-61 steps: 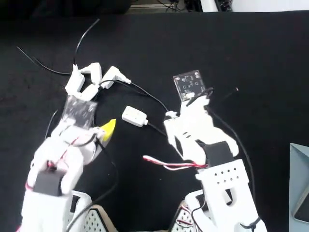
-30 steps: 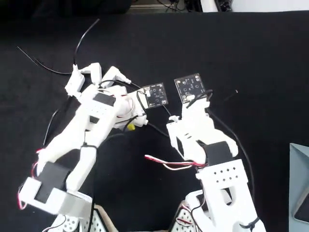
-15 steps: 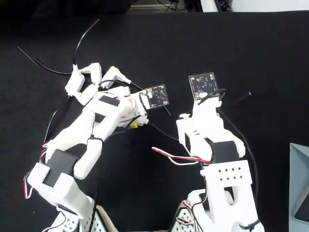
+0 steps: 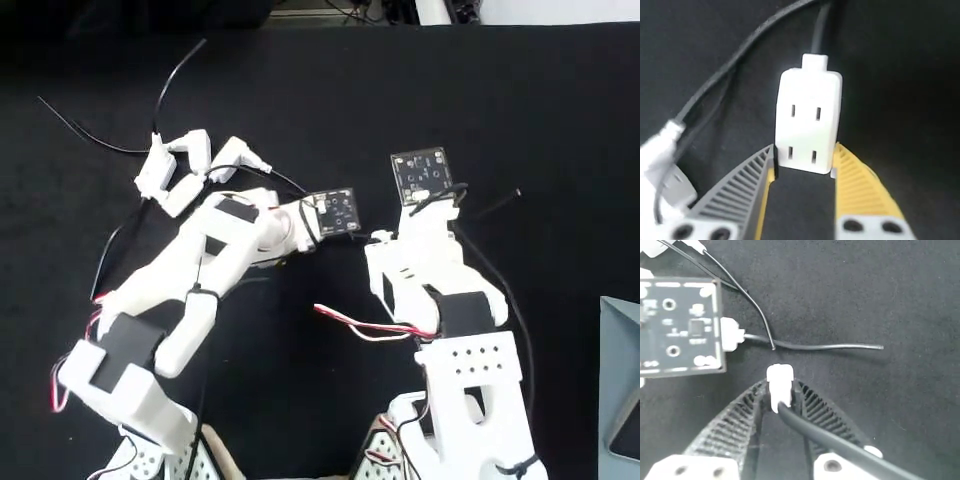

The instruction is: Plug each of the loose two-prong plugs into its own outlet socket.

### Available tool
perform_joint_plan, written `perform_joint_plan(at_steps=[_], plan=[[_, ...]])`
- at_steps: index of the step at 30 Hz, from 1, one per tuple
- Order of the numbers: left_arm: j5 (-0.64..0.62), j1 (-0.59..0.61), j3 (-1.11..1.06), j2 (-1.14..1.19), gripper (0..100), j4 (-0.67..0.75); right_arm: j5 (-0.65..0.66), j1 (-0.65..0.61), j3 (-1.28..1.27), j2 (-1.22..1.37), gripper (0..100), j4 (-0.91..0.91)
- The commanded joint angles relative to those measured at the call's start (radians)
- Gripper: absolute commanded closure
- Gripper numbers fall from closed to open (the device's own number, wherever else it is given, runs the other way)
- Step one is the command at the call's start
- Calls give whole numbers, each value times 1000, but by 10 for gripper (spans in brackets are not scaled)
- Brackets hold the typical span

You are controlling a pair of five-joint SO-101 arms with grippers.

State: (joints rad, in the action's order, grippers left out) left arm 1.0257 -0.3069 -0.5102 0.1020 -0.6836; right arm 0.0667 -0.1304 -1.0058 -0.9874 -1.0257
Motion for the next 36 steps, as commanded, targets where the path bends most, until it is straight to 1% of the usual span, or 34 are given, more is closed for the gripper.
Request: perform_joint_plan(at_steps=[1, 4, 6, 8, 9, 13, 14, 17, 22, 27, 28, 30, 31, 33, 36], plan=[[0, 4, 4, -86, 938, -184, 11, 12, 13, -18, 986, 18], [0, -1, 4, -138, 938, -324, 11, 14, 15, -18, 986, 18], [-17, -4, 4, -169, 938, -390, 11, 14, 15, -18, 986, 18], [-91, -5, 4, -195, 933, -419, 11, 14, 15, -18, 986, 18], [-130, -5, 4, -203, 915, -423, 11, 14, 15, -18, 986, 18], [-296, 4, 2, -210, 775, -436, 11, 14, 15, -18, 986, 17], [-348, 4, 2, -213, 765, -434, 11, 14, 15, -18, 986, 15], [-485, -7, 5, -218, 787, -433, 11, 14, 15, -18, 986, 14], [-646, -19, 2, -210, 795, -434, 11, 14, 15, -18, 986, 12], [-655, -18, 4, -218, 792, -440, 11, 14, 15, -18, 986, 11], [-631, -19, 4, -218, 790, -434, 11, 14, 15, -18, 986, 11], [-546, -24, 7, -207, 753, -430, 11, 14, 15, -18, 986, 11], [-520, -24, -2, -201, 729, -402, 9, 14, 15, -18, 986, 11], [-520, -16, -33, -172, 699, -321, 9, 14, 15, -18, 986, 11], [-540, 2, -48, -109, 711, -219, 9, 14, 12, -18, 986, 11]])
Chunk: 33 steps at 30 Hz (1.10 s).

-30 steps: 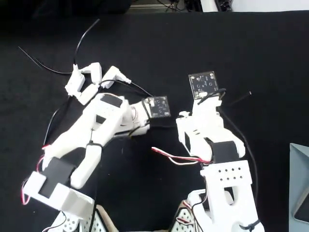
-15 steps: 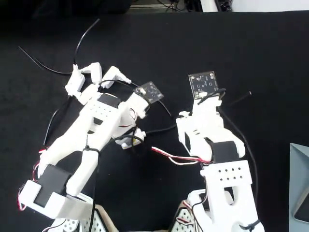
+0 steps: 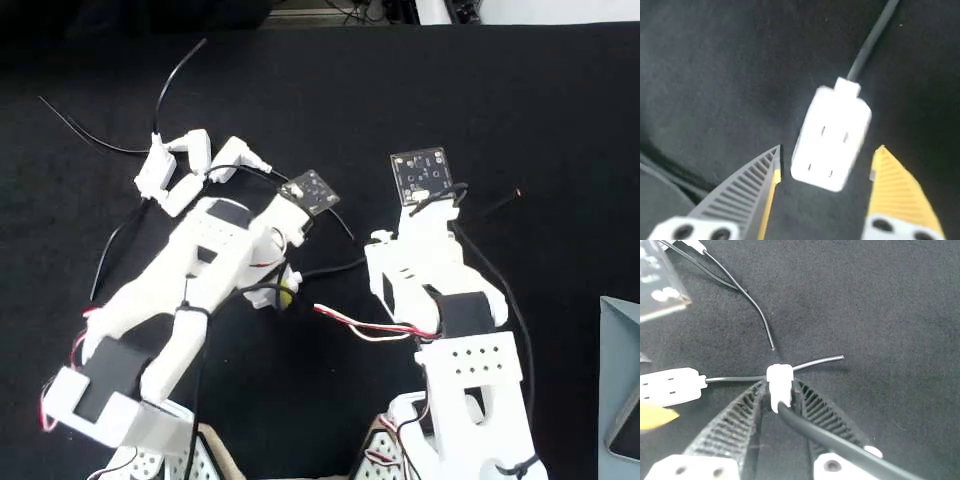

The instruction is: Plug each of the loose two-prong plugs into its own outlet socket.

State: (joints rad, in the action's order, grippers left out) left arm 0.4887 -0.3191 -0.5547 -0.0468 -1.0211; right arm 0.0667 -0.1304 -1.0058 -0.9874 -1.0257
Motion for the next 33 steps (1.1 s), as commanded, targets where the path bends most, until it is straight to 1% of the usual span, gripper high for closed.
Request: perform_joint_plan(at_steps=[1, 3, 5, 8, 10, 13, 17, 18, 22, 27, 30, 33], plan=[[-3, 16, -1, 58, 725, 130, 9, 14, 12, -18, 986, 11], [-3, 15, 5, 78, 770, 138, 9, 14, 12, -18, 986, 11], [-17, 15, 22, 80, 837, 133, 9, 14, 12, -18, 986, 14], [-118, 22, 47, 80, 936, 135, 9, 14, 12, -18, 986, 15], [-183, 18, 45, 80, 958, 130, 9, 14, 12, -18, 986, 15], [-258, 15, 45, 80, 909, 114, 9, 14, 12, -18, 986, 15], [-302, 24, 77, 80, 755, 35, 9, 14, 10, -18, 986, 15], [-313, 25, 90, 80, 729, 11, 9, 14, 10, -18, 986, 14], [-295, 27, 159, 78, 723, -84, 9, 14, 10, -18, 986, 14], [-275, 101, 283, 68, 723, -207, 9, 9, 7, -12, 986, 14], [-275, 151, 314, 2, 723, -264, 9, 6, 8, -12, 986, 12], [-275, 191, 297, -133, 723, -288, 9, 5, 8, -12, 986, 11]])
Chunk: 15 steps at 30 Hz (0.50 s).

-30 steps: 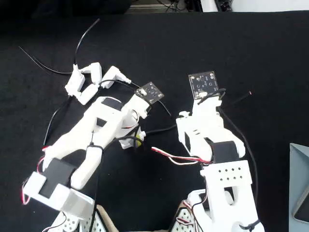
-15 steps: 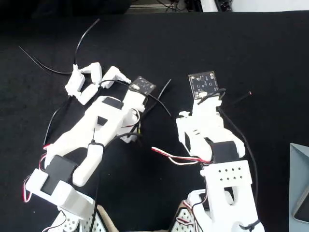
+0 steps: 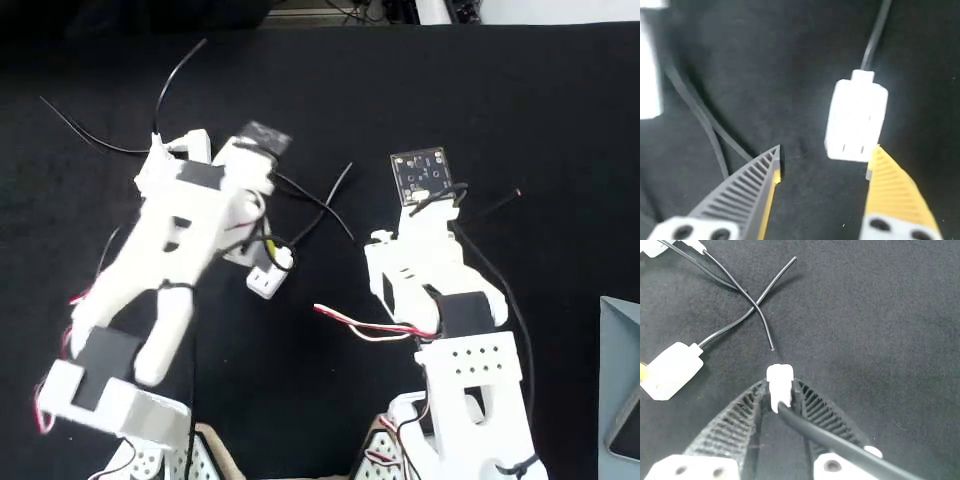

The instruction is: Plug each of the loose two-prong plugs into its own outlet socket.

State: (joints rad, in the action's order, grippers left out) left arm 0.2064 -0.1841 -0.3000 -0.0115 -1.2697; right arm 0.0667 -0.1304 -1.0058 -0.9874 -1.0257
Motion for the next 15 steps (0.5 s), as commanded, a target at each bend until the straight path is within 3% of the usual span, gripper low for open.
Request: perform_joint_plan(at_steps=[1, 8, 15], plan=[[8, 65, 22, -224, 723, -41, 11, 2, 8, -10, 986, 11], [-46, 153, -199, -634, 723, -29, 11, -117, 31, -10, 986, -63], [-167, 372, -599, -1000, 727, 230, 3, -227, 42, -10, 986, -66]])
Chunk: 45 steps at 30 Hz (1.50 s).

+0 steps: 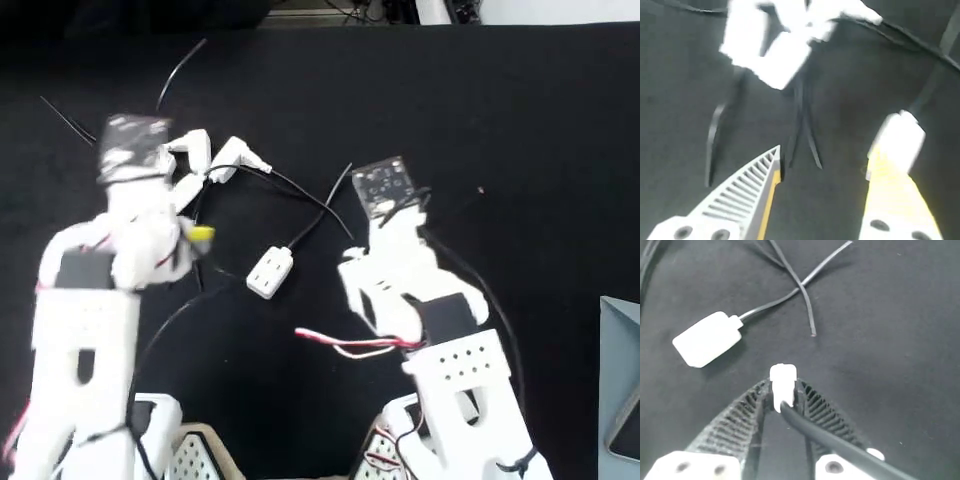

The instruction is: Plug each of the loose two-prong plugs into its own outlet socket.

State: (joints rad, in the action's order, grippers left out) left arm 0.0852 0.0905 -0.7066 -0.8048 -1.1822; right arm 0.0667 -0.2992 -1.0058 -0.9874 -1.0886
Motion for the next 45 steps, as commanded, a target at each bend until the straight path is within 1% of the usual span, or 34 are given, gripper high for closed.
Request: perform_joint_plan(at_steps=[1, 4, 7, 9, 12, 17, 22, 25, 30, 36, 40, 45], plan=[[-51, 111, -243, -259, 743, 166, 2, -83, 44, -10, 986, -3], [-41, 130, -371, -410, 835, 201, 0, -149, 64, -8, 986, -3], [-40, 131, -458, -543, 933, 203, 0, -186, 96, -8, 986, -3], [-11, 130, -501, -626, 972, 203, -2, -212, 117, 10, 986, -3], [8, 130, -573, -736, 970, 198, -20, -270, 142, 97, 986, 17], [8, 130, -714, -904, 970, 204, -29, -365, 147, 302, 986, 172], [14, 131, -796, -1016, 967, 181, -9, -399, 150, 466, 986, 292], [14, 131, -796, -1013, 967, 178, 32, -400, 170, 544, 986, 324], [14, 131, -800, -1011, 967, 180, 40, -388, 240, 627, 986, 330], [15, 125, -806, -1011, 967, 176, 176, -387, 251, 651, 986, 330], [15, 124, -806, -1011, 967, 176, 227, -387, 251, 670, 986, 334], [15, 124, -806, -1011, 967, 176, 259, -385, 266, 730, 986, 345]])
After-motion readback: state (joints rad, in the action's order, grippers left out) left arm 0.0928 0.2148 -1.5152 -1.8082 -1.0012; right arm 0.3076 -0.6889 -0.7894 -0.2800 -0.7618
